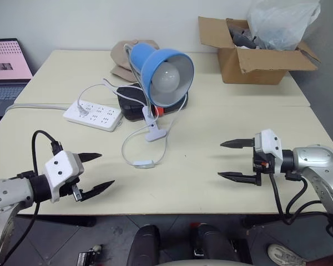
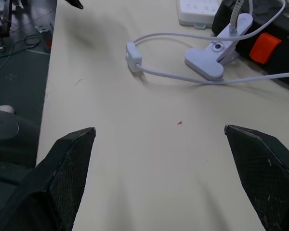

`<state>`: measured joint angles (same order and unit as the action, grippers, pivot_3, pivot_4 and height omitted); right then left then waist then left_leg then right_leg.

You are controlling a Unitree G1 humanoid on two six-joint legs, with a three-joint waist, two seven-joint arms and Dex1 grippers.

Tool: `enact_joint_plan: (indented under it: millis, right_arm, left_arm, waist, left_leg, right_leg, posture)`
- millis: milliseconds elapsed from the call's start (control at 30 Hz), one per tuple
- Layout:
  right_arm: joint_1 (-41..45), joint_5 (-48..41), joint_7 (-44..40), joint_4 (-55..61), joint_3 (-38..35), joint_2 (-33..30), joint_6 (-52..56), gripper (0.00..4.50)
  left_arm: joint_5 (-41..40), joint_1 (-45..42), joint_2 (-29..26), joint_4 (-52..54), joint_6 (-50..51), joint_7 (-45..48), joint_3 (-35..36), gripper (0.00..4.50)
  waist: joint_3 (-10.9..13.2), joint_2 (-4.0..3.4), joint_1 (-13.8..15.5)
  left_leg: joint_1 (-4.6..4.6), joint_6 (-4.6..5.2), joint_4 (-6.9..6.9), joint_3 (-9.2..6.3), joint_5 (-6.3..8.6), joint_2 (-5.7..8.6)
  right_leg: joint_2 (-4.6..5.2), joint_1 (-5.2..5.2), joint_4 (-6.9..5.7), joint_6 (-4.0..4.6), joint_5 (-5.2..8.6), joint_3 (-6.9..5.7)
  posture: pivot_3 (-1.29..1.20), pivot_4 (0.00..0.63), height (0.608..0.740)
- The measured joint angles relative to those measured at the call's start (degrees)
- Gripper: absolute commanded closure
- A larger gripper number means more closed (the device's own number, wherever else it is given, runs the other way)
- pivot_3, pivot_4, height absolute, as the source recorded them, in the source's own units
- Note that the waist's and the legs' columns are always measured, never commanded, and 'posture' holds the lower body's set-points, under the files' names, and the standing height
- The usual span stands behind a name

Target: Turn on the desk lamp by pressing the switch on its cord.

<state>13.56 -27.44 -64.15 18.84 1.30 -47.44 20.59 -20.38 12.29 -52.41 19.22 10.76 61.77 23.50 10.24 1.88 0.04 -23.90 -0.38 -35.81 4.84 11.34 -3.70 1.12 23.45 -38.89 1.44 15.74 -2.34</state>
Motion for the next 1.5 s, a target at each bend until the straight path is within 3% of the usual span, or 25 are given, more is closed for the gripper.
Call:
enact_joint_plan:
  millis: [433, 667, 1000, 1033, 1100, 1500]
  right_arm:
    - [1.1, 1.1, 3.4, 3.7, 0.7, 0.5, 3.0, 0.0]
    - [0.3, 1.5, 7.3, 9.3, 2.2, 0.8, 8.0, 0.0]
    - [-1.7, 0.7, 11.1, 15.6, 1.6, 0.7, 13.1, 0.0]
    - [-2.0, 0.3, 11.8, 16.5, 1.5, 0.7, 14.0, 0.0]
    - [-2.4, -0.2, 12.0, 17.3, 1.2, 0.7, 14.4, 0.0]
    - [-4.6, -0.9, 14.3, 19.8, -0.2, 0.4, 16.1, 0.0]
  left_arm:
    - [6.1, -6.5, -2.1, -11.4, -8.4, 3.9, -9.3, 0.06]
    - [9.6, -21.3, 4.2, -21.8, -11.6, 4.0, -20.5, 0.06]
    - [13.2, -30.5, 8.4, -33.3, -16.3, 5.6, -28.1, 0.06]
    - [13.7, -32.0, 9.0, -35.1, -17.3, 6.4, -28.7, 0.33]
    - [13.9, -32.7, 9.0, -35.8, -18.0, 6.7, -29.0, 0.47]
    - [14.1, -34.6, 9.3, -39.4, -22.4, 10.2, -31.1, 2.95]
  waist:
    - [0.0, 0.0, 0.0]
    - [0.0, 0.01, 0.3]
    - [0.0, 0.02, 0.0]
    - [0.0, 0.03, 0.0]
    - [0.0, 0.03, 0.0]
    - [0.0, 0.04, 0.0]
  left_leg:
    - [-0.05, 0.0, 0.02, 0.02, 0.0, -0.01]
    - [-0.11, 0.01, -0.05, 0.03, -0.01, 0.01]
    - [-0.12, 0.02, -0.09, -0.01, -0.01, 0.01]
    - [-0.13, 0.02, -0.13, -0.02, -0.01, 0.01]
    - [-0.12, 0.02, -0.15, -0.01, -0.01, 0.02]
    - [-0.1, 0.03, -0.18, -0.05, -0.02, 0.02]
  right_leg:
    - [0.01, 0.05, 0.0, -0.21, -0.12, 0.0]
    - [0.0, 0.04, -0.02, -0.35, -0.2, -0.01]
    - [-0.07, 0.02, -0.06, -0.37, -0.21, 0.0]
    - [-0.08, 0.01, -0.06, -0.4, -0.22, -0.01]
    - [-0.07, -0.01, -0.06, -0.42, -0.24, 0.01]
    - [-0.07, -0.05, -0.06, -0.47, -0.27, 0.01]
  posture:
    - [0.0, 0.15, 0.74]
    - [0.0, 0.15, 0.74]
    - [0.0, 0.15, 0.74]
    - [0.0, 0.15, 0.74]
    - [0.0, 0.15, 0.74]
    - [0.0, 0.15, 0.74]
